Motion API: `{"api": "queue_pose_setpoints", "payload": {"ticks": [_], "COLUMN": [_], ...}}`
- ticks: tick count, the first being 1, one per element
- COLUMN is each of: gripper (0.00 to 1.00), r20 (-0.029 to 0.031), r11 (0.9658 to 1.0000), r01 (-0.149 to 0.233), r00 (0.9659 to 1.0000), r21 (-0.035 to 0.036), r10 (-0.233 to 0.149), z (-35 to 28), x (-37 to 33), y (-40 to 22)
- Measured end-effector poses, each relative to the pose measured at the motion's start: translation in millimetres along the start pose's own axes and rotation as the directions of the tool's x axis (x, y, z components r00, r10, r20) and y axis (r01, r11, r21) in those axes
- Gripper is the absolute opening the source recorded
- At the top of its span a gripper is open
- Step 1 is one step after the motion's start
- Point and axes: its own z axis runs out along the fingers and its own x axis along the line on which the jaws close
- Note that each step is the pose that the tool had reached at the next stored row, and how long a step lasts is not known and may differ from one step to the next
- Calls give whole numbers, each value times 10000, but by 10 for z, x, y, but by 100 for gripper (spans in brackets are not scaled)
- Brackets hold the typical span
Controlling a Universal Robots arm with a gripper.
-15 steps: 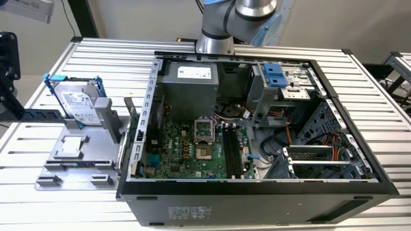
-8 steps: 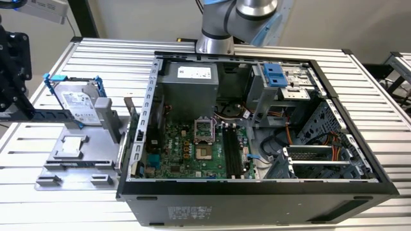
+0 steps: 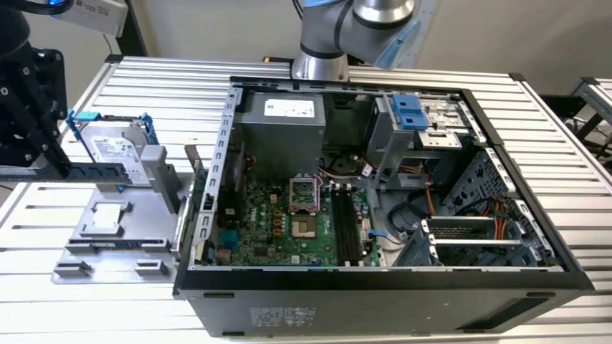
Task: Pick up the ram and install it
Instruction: 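Pick up the ram and move it above insertion slot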
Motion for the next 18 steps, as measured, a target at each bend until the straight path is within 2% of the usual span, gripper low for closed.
{"api": "queue_pose_setpoints", "payload": {"ticks": [4, 18], "gripper": [0, 0], "r20": [-2, -13], "r11": [10000, 9994], "r01": [61, 338], "r00": [10000, 9994], "r21": [-1, -7], "r10": [-61, -338], "z": [-4, -18], "x": [-1, -6], "y": [-72, -399]}}
